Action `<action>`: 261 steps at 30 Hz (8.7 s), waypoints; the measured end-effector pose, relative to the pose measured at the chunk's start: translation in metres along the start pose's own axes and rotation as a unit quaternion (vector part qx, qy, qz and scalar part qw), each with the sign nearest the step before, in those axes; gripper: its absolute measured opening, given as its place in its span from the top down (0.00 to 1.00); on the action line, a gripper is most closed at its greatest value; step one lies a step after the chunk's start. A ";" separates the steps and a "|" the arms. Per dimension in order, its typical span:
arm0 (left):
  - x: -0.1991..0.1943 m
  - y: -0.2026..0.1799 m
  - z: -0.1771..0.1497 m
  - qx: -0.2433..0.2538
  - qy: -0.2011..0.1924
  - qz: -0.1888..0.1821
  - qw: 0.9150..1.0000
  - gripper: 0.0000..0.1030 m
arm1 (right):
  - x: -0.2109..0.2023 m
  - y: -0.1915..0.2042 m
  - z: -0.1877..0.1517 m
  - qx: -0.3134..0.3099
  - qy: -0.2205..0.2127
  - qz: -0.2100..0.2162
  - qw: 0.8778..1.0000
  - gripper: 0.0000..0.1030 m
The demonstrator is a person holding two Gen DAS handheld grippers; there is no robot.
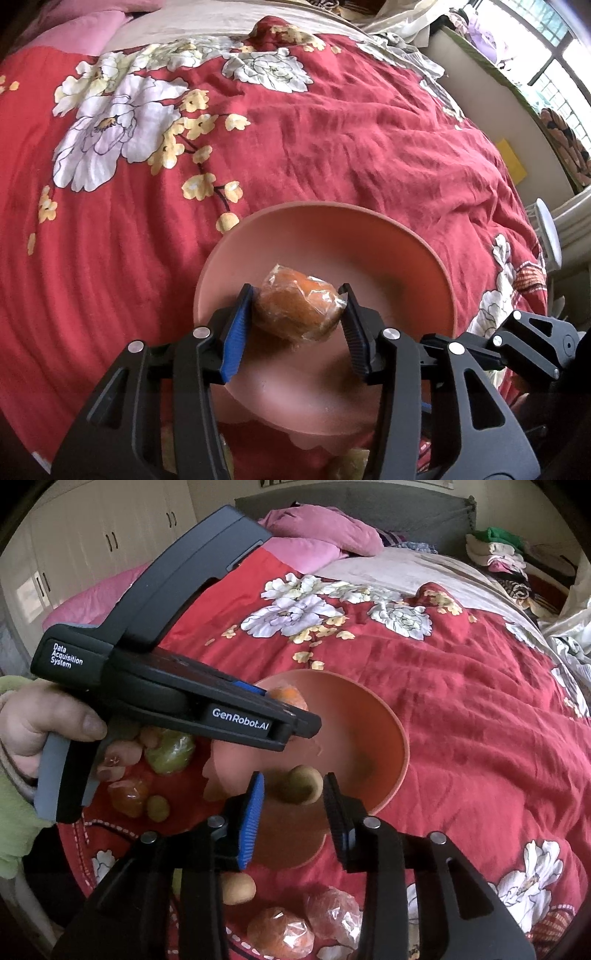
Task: Organize fruits
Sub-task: 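Open left gripper releasing the orange while right gripper releases the brown fruit in bowl, then withdraw both grippers from the bowl toward the remaining fruits, then grasp a wrapped green mango with right gripper while left gripper grasps a wrapped orange, then lift and carry the mango with right gripper while left gripper carries the orange to bowl, then lower the mango into the pink bowl and open right gripper while left gripper lowers orange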
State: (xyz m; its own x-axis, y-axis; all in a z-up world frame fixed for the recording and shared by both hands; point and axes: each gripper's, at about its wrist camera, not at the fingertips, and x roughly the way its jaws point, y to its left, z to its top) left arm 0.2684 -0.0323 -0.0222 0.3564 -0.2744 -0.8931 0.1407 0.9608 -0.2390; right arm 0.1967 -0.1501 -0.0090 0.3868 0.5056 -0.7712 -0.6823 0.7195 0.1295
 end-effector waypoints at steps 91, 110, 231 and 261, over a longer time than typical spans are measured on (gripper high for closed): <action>-0.132 0.033 -0.178 -0.014 -0.144 0.096 0.985 0.10 | -0.067 0.084 -0.056 0.000 -0.036 -0.006 0.999 0.09; -0.112 0.028 -0.199 0.001 -0.120 0.072 0.990 0.17 | -0.048 0.093 -0.078 0.034 0.003 0.004 0.999 0.18; -0.063 -0.012 -0.070 0.060 -0.115 0.008 0.991 0.68 | -0.029 -0.022 0.040 0.024 -0.064 -0.027 0.997 0.62; -0.031 -0.016 -0.054 0.064 -0.071 0.030 0.995 0.68 | 0.022 -0.035 0.036 0.010 0.011 0.000 1.000 0.62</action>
State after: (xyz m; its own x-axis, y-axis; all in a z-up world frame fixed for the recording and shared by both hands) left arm 0.2056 -0.0366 -0.0114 0.4934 -0.2291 -0.8391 0.2295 0.9648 -0.1285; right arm 0.2517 -0.1469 -0.0083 0.3732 0.4948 -0.7848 -0.6696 0.7291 0.1412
